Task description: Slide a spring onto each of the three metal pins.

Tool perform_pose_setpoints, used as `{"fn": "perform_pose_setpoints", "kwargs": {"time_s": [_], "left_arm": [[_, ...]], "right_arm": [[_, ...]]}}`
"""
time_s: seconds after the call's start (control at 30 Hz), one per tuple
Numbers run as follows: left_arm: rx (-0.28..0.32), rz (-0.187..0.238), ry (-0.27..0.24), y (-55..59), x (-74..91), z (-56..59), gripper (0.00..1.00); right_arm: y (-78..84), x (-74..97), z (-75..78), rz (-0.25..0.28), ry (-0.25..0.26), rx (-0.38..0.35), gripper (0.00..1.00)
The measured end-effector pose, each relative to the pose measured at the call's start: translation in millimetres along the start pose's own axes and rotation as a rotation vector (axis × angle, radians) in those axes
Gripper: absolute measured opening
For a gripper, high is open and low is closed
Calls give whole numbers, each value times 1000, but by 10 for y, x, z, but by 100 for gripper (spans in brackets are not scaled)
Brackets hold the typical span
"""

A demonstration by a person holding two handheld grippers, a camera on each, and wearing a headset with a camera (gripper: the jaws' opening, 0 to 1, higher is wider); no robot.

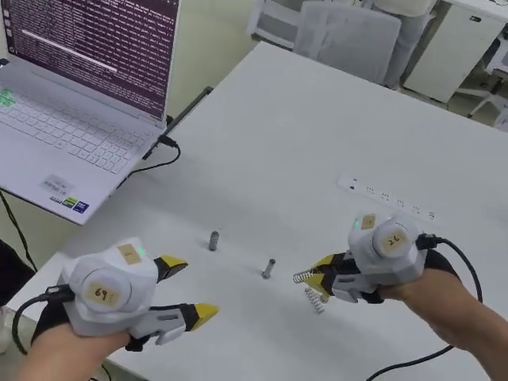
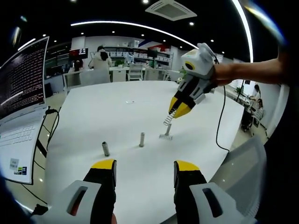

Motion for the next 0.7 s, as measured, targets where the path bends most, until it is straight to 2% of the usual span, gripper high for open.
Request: {"fn": "perform_pose_setpoints", "kwargs": {"time_s": [0.2, 0.27, 0.43, 0.7], "left_arm": [[-1, 4, -7, -35, 18, -73, 44], [7, 2, -13, -19, 12, -113, 44], [5, -3, -17, -13, 28, -148, 44], [17, -4, -31, -25, 54, -196, 45]], "right_arm": [[-85, -148, 112, -27, -2, 27, 9], [-111, -201, 158, -50, 3, 56, 9], [-174, -302, 200, -54, -9, 69, 9], [-163, -509, 275, -88, -29, 100, 9]]}}
Point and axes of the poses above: the centre of the closed fingertips' face, and the gripper's own axes: x roughly backward along the fingers, z roughly to its right, y roughly out of its underside, the point moved 4 cm from there along x, roughly backward along the fingers
